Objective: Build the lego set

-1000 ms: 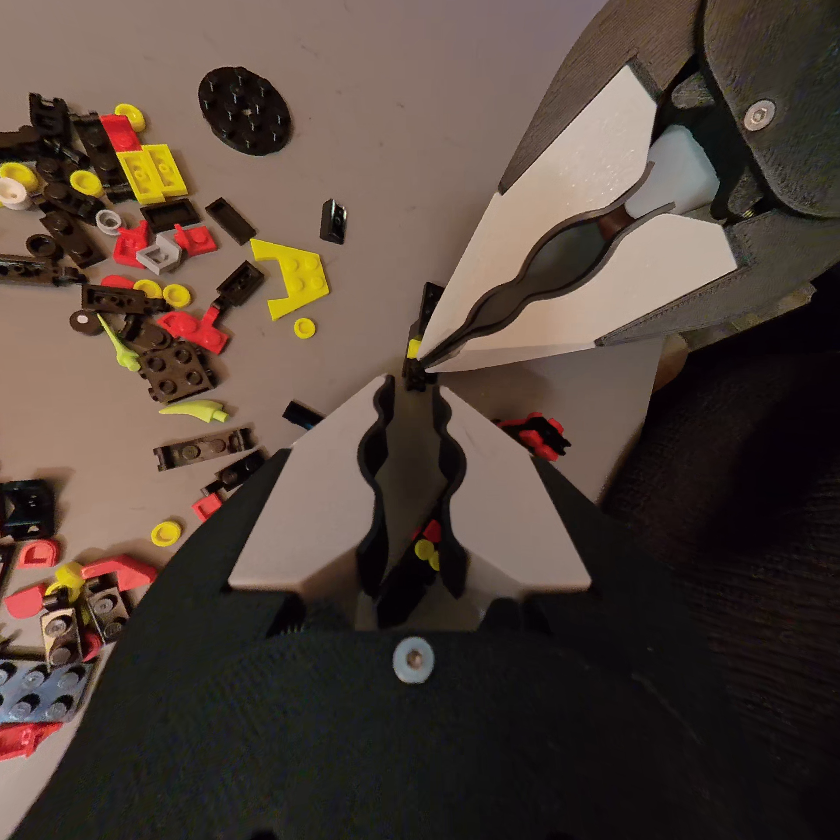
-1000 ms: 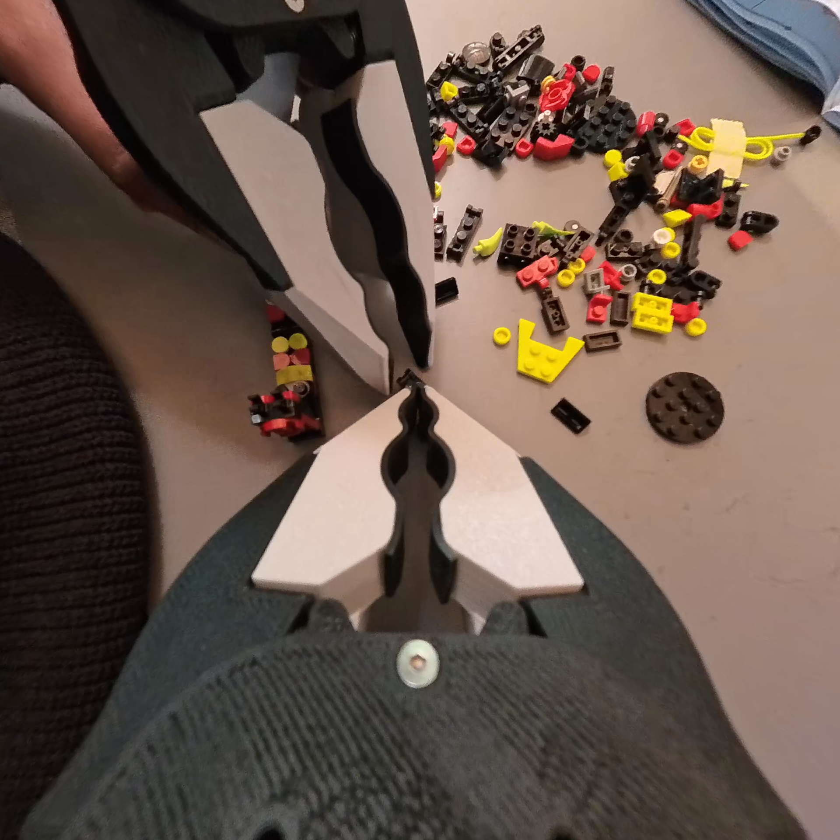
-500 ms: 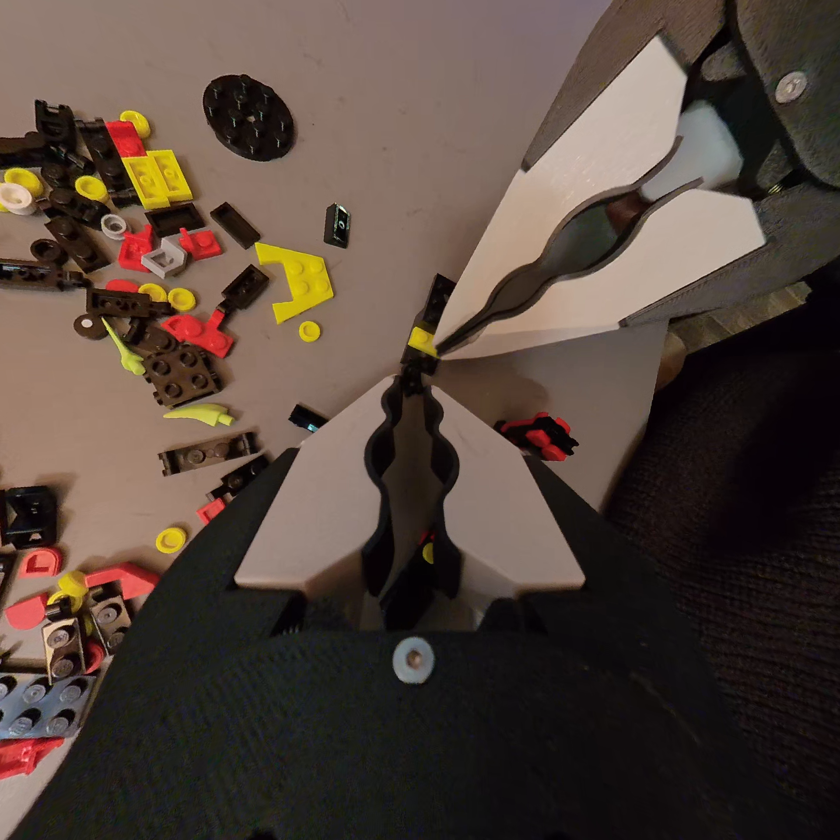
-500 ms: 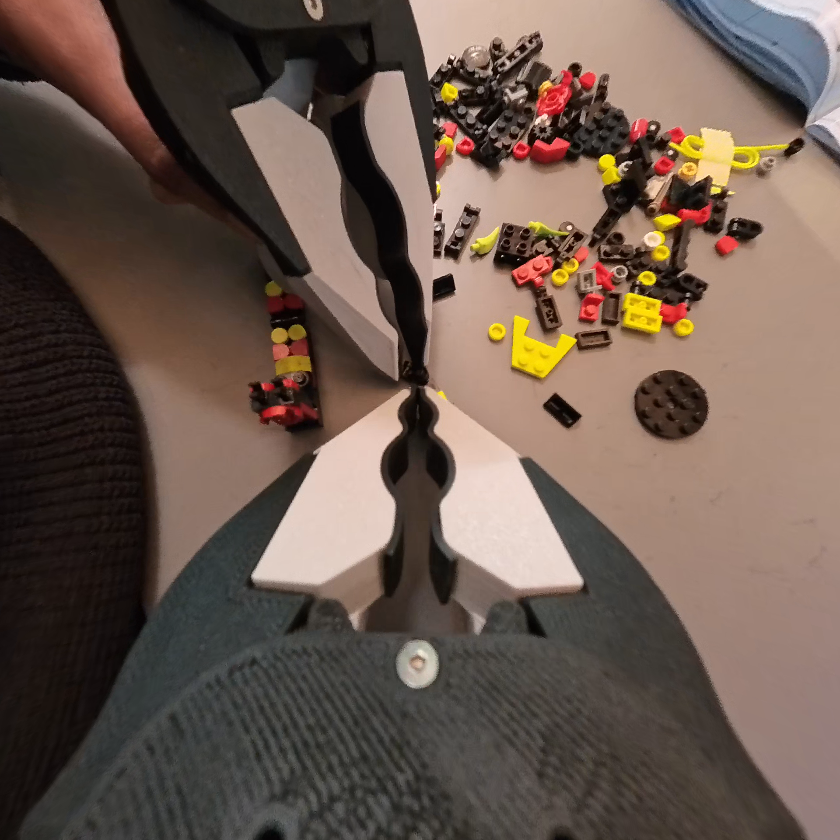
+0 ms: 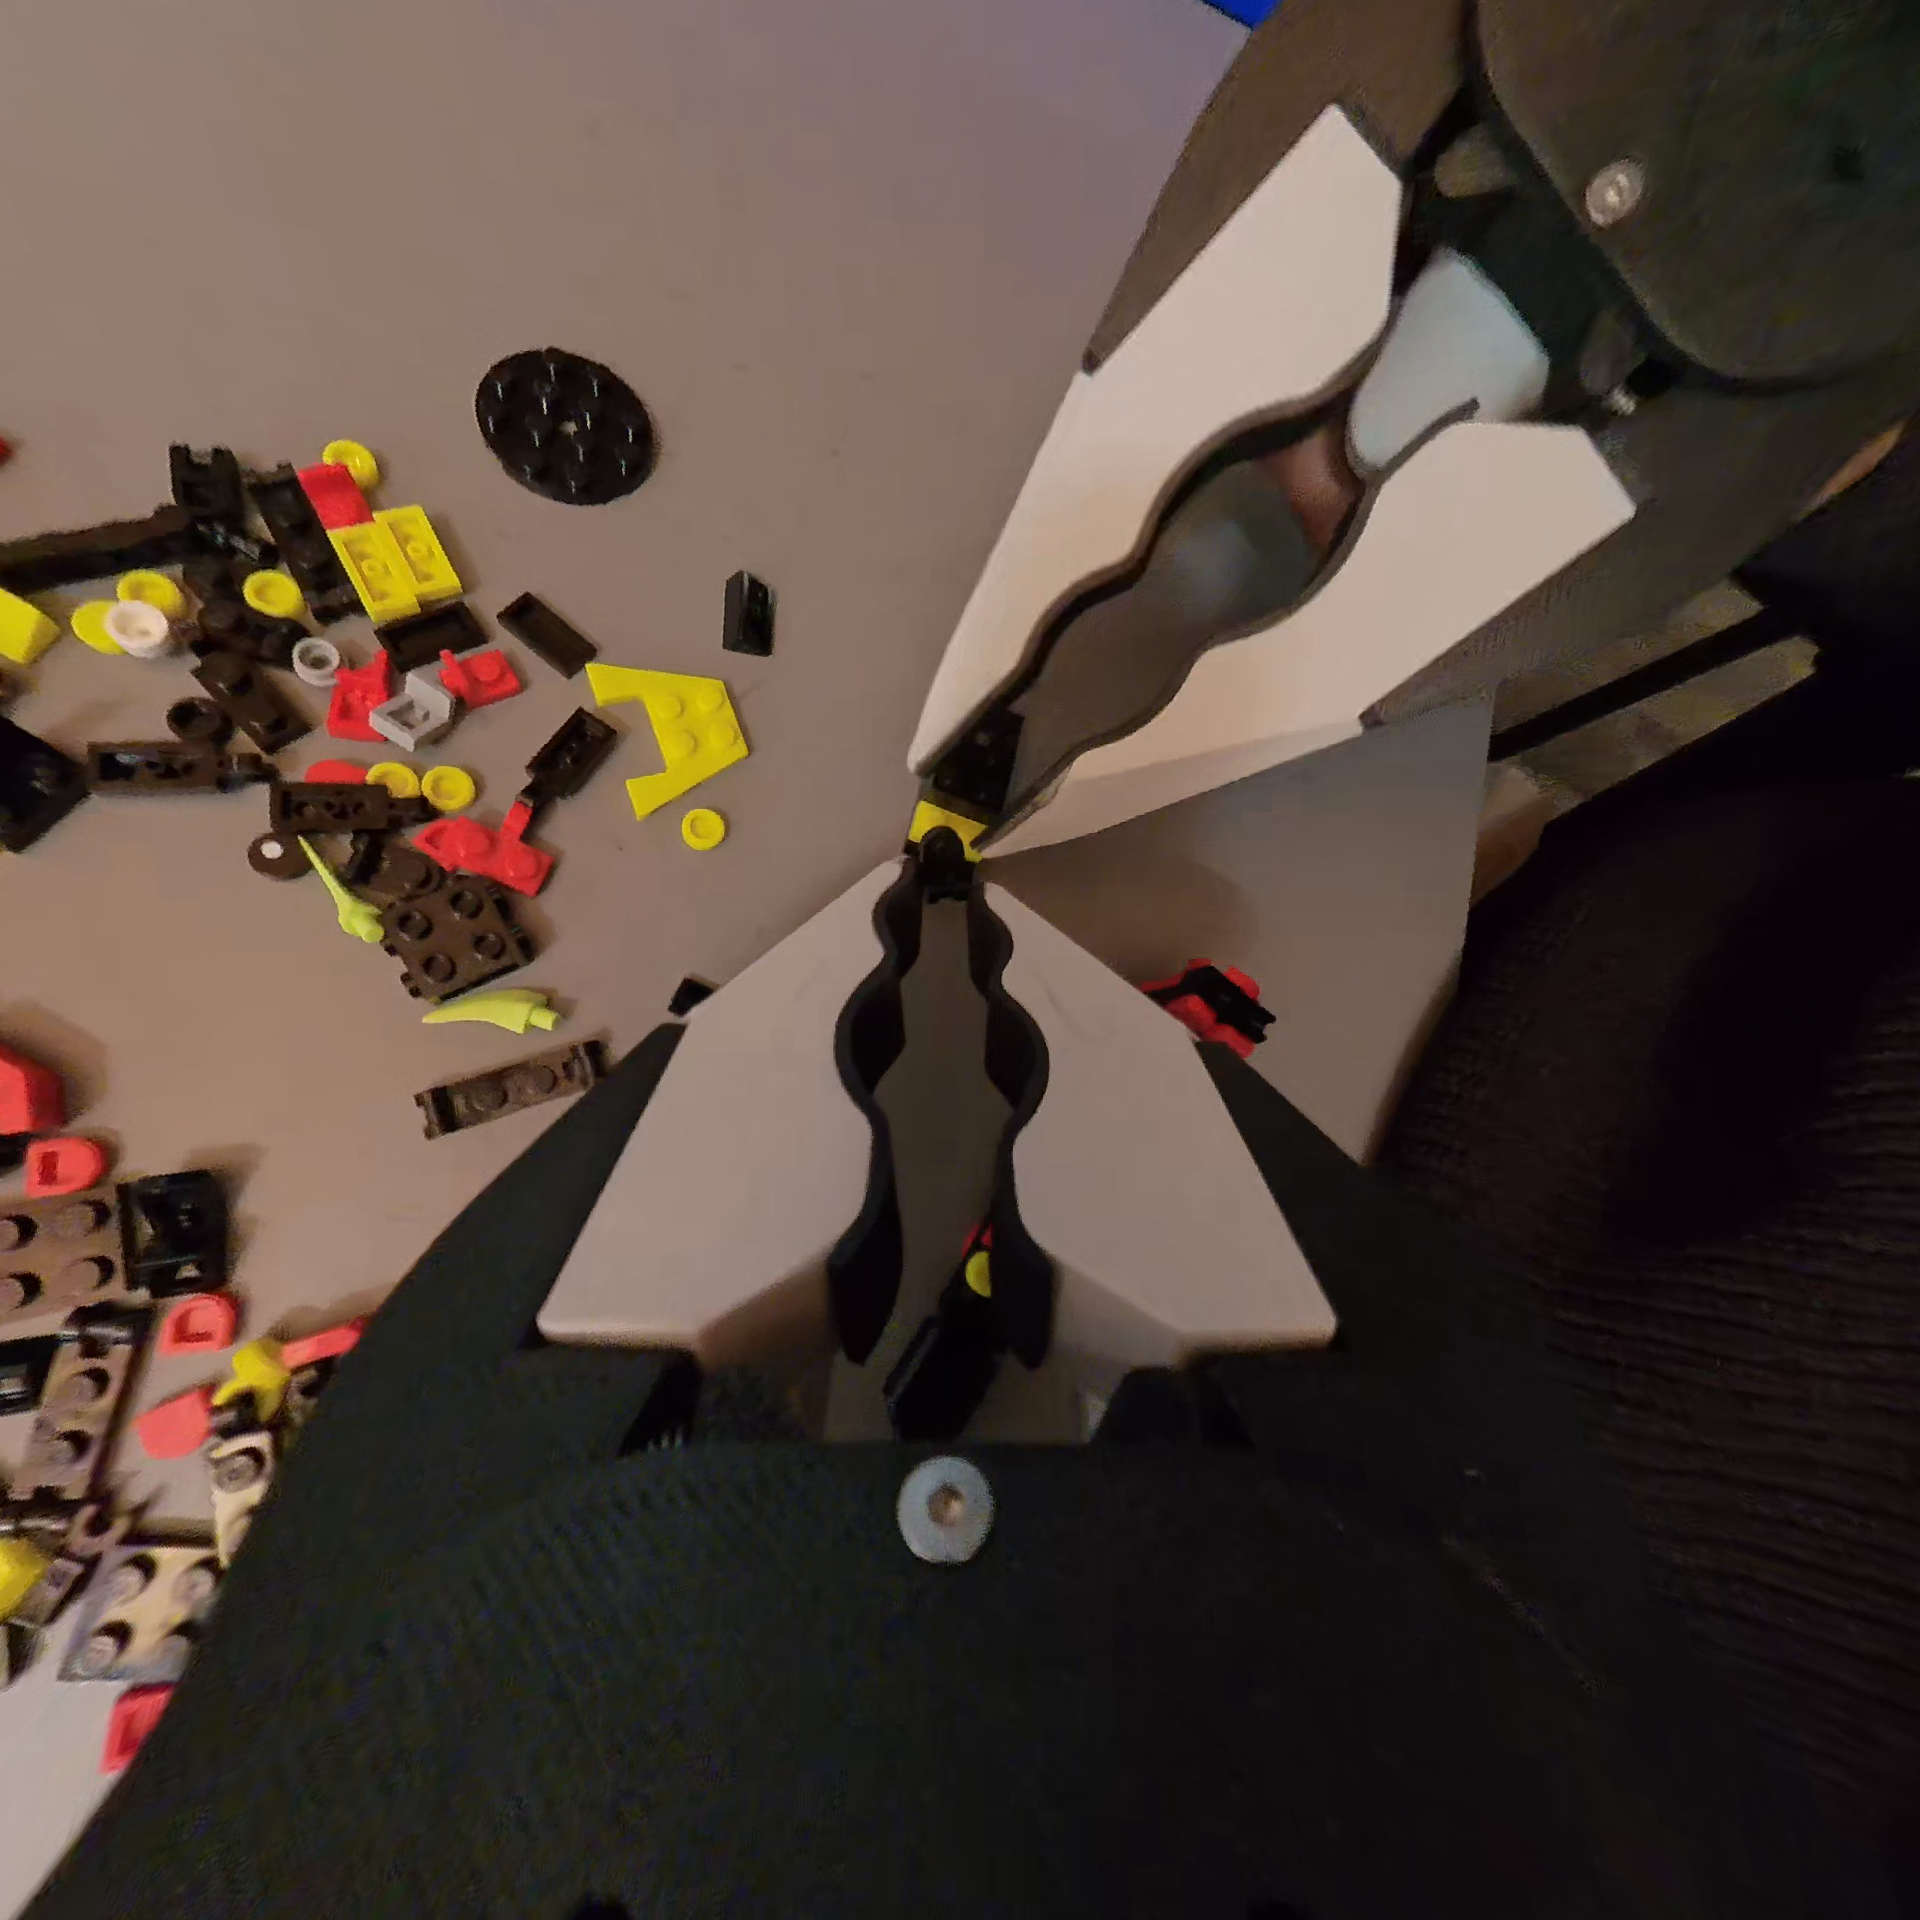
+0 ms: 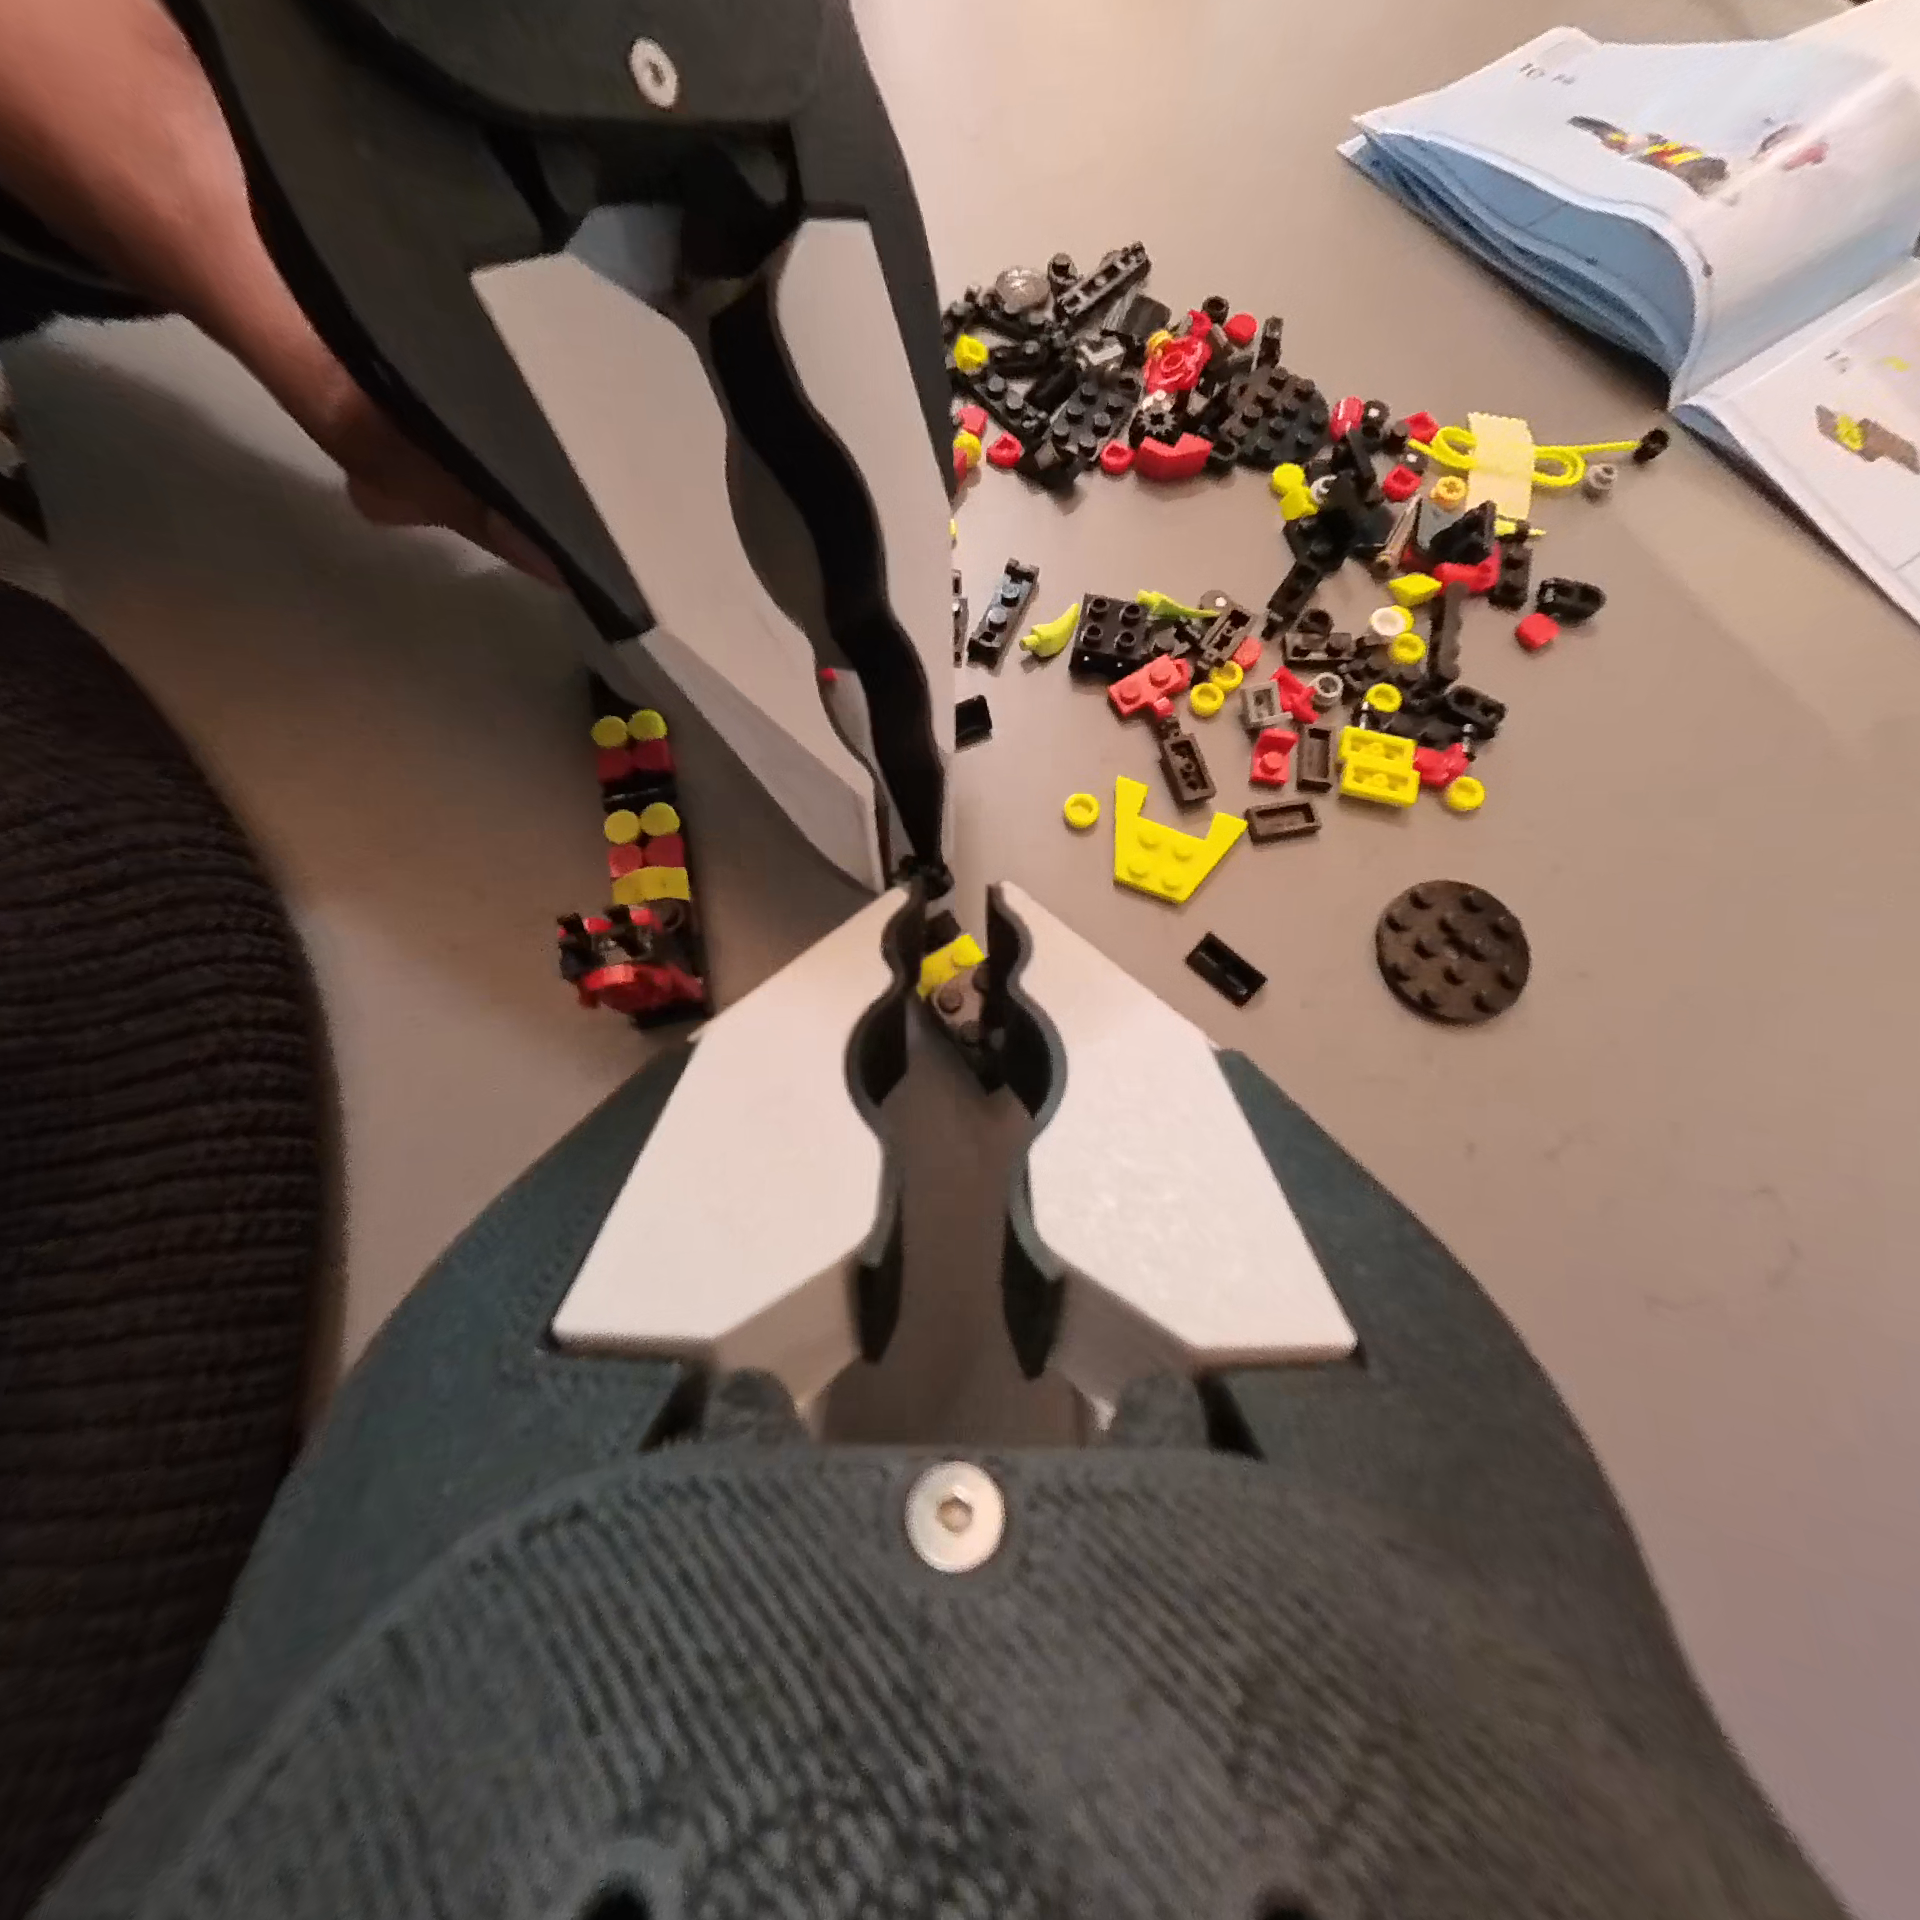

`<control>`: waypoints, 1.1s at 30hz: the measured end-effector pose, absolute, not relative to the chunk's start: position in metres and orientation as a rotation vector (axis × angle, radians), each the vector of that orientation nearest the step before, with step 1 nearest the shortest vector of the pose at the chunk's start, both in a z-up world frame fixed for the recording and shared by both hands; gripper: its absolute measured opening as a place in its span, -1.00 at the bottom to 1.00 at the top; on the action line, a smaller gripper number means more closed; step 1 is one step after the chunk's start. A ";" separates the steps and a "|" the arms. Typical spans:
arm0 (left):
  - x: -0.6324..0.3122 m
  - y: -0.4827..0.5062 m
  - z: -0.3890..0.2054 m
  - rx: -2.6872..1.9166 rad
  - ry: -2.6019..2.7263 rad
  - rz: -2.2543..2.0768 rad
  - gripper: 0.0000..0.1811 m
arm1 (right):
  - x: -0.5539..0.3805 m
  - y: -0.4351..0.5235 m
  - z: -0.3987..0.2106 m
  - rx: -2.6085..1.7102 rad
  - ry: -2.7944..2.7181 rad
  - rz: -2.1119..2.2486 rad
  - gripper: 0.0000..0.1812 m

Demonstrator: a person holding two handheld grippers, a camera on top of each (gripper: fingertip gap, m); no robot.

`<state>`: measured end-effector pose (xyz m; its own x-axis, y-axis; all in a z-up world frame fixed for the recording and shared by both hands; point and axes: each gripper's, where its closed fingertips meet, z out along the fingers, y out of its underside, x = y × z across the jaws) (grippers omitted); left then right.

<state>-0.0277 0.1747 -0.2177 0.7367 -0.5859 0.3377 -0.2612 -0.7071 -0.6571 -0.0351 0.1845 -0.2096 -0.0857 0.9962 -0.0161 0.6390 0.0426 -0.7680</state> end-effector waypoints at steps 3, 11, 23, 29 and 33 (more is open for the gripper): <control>-0.029 0.176 -0.217 -2.316 0.687 -0.661 -0.94 | -0.033 0.188 -0.207 -1.711 -1.732 0.932 -0.83; -0.023 0.176 -0.206 -2.207 0.795 -0.584 -0.94 | -0.032 0.182 -0.206 -1.836 -1.656 1.115 -0.85; -0.022 0.174 -0.203 -2.124 0.921 -0.463 -0.95 | -0.031 0.177 -0.198 -2.003 -1.481 1.437 -0.92; -0.024 0.179 -0.193 -2.045 0.893 -0.463 -0.90 | -0.031 0.179 -0.188 -2.053 -1.346 1.618 -0.96; -0.029 0.185 -0.190 -1.988 0.853 -0.438 -0.80 | -0.031 0.184 -0.177 -2.054 -1.218 1.751 -0.97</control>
